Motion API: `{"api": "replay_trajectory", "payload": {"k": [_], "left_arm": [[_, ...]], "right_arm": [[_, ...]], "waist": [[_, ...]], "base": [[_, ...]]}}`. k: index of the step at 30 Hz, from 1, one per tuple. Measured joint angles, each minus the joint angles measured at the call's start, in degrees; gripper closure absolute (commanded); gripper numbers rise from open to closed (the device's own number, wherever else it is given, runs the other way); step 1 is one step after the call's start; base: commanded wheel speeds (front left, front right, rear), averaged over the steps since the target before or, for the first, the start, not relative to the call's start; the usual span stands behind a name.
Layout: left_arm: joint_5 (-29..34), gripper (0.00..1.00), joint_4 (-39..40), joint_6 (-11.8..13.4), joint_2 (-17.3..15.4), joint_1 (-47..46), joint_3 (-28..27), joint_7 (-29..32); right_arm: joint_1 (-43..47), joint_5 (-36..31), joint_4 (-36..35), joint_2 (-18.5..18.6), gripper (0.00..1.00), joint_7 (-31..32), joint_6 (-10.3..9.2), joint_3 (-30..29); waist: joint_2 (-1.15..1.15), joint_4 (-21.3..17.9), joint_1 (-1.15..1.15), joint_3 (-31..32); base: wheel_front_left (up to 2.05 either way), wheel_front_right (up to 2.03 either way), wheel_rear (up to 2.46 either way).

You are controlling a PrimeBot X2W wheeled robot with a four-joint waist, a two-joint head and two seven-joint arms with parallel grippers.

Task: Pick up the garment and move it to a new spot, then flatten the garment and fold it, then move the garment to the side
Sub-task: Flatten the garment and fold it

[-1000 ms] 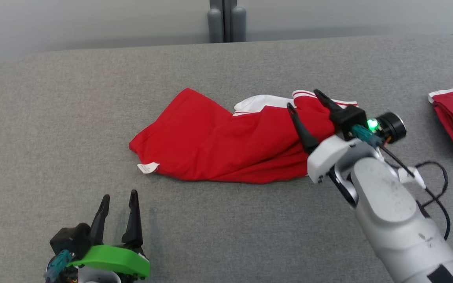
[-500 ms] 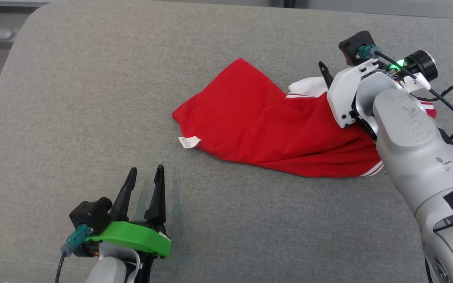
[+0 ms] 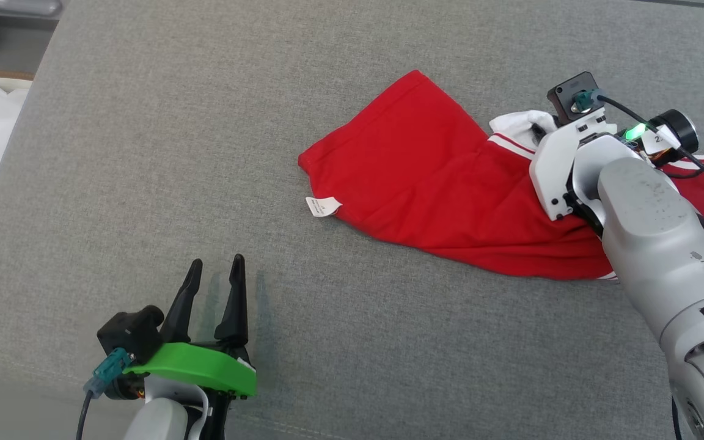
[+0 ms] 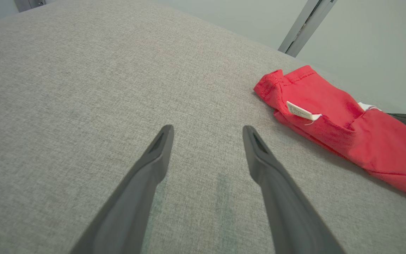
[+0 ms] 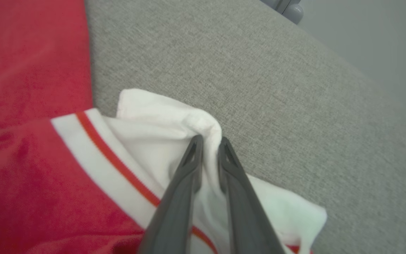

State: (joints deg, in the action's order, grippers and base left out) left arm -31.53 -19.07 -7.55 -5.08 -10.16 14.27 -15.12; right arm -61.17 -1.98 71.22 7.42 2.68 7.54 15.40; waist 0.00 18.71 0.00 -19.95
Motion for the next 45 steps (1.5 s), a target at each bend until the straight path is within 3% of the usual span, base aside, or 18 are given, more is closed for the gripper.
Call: {"api": "replay_trajectory", "payload": {"k": [4,9,15,21,29,35,36,37,38,39,45], "left_arm": [[0.08,0.00,0.19,0.00,0.31,-0.05,0.14,0.00],[-0.13,0.00,-0.10,0.00,0.73,-0.25,1.10,0.00],[0.05,0.00,-1.41,0.00,0.68,0.38,0.98,0.00],[1.03,0.00,-1.98,0.00,0.79,3.09,-0.43,0.00],[3.35,0.00,-3.01,0.00,1.57,7.43,-2.61,0.00],[4.60,0.00,-3.20,0.00,1.90,8.65,-4.03,0.00],[4.74,0.00,-3.25,0.00,1.91,8.72,-4.44,0.00],[4.98,0.00,-3.25,0.00,1.90,8.78,-4.64,0.01],[5.10,0.00,-3.26,0.00,1.92,8.82,-4.77,0.00],[5.26,0.00,-3.27,0.00,1.96,8.93,-4.95,0.00],[6.04,0.00,-3.46,0.00,2.05,9.07,-5.73,0.00]], "right_arm": [[-0.27,-1.23,-0.75,1.71,1.00,-4.33,0.01,-0.35],[-4.33,-7.26,-7.15,4.76,1.00,-14.97,0.00,-5.24],[-5.50,-15.15,-16.73,1.92,1.00,-17.55,0.00,-9.38],[-3.04,-14.11,-31.50,-0.86,1.00,-17.77,0.00,-6.91],[20.28,-5.59,-46.01,-0.27,1.00,-17.77,0.00,-3.35],[40.97,-2.55,-48.74,-0.15,1.00,-17.75,0.00,-4.55],[44.02,-2.46,-48.83,-0.46,0.86,-17.75,0.00,-4.92],[46.66,-2.24,-48.99,-1.03,0.56,-17.75,0.00,-5.54],[48.53,-2.02,-49.11,-1.37,0.15,-17.75,0.00,-5.94],[50.63,-1.99,-49.25,-1.69,0.00,-17.75,0.00,-6.46],[57.08,-1.90,-51.00,-3.79,0.00,-17.75,0.00,-9.76]], "waist": [[0.00,-0.88,0.00,0.40],[0.00,-0.85,0.00,1.36],[0.00,-0.95,0.00,3.96],[0.00,-2.34,0.00,7.07],[0.00,-7.41,0.00,11.50],[0.00,-11.77,0.00,14.26],[0.00,-12.55,0.00,14.71],[0.00,-13.27,0.00,15.12],[0.00,-13.84,0.00,15.43],[0.00,-14.52,0.00,15.81],[0.00,-17.52,0.00,17.19]], "base": [[0.00,0.00,0.00],[0.00,0.00,0.00],[0.00,0.00,0.00],[0.00,0.00,0.00],[0.00,0.00,0.00],[0.00,0.00,0.00],[0.00,0.00,0.00],[0.00,0.00,0.00],[0.00,0.00,0.00],[0.00,0.00,0.00],[0.00,0.00,0.00]]}}
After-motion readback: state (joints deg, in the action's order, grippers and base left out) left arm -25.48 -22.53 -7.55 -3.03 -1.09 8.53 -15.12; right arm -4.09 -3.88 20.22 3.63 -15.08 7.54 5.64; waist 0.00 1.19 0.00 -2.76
